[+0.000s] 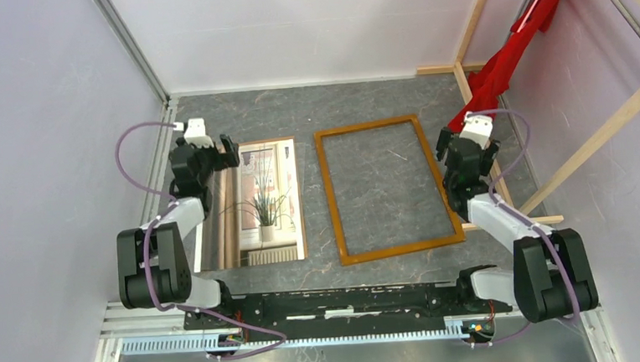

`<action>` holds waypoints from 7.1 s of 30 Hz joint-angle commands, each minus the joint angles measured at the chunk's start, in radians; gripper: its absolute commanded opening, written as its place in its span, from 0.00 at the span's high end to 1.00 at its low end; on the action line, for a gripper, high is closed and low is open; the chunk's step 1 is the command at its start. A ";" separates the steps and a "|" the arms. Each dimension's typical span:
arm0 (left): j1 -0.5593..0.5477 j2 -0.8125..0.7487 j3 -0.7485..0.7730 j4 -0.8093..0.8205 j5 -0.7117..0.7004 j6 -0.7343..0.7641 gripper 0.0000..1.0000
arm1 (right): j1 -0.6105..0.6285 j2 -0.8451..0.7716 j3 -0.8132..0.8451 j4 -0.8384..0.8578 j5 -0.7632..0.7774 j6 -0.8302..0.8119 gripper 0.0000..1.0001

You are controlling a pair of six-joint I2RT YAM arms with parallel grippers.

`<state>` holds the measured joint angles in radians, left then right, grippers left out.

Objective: Put the photo into the frame
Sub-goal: Turn over the photo frame at the center of the board.

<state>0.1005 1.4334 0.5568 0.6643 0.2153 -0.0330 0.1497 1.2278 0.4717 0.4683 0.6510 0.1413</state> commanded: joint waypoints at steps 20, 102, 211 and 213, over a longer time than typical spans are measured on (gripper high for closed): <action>0.033 0.019 0.495 -0.950 0.011 0.108 0.00 | 0.752 0.475 0.610 -0.625 -0.136 0.207 0.02; -0.177 -0.167 0.712 -1.204 0.182 0.107 0.00 | 0.714 0.284 0.914 -0.307 -0.855 1.163 1.00; -0.467 0.054 0.799 -1.199 -0.231 0.198 0.00 | 0.278 0.523 0.630 -0.973 -0.123 0.070 0.75; -0.466 0.049 0.797 -1.199 -0.228 0.197 0.00 | 0.264 0.532 0.618 -0.956 -0.111 0.053 0.75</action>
<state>-0.3702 1.5253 1.3571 -0.5446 -0.0181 0.1265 0.4339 1.7351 1.1137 -0.5442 0.4530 0.2680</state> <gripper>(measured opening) 0.997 0.304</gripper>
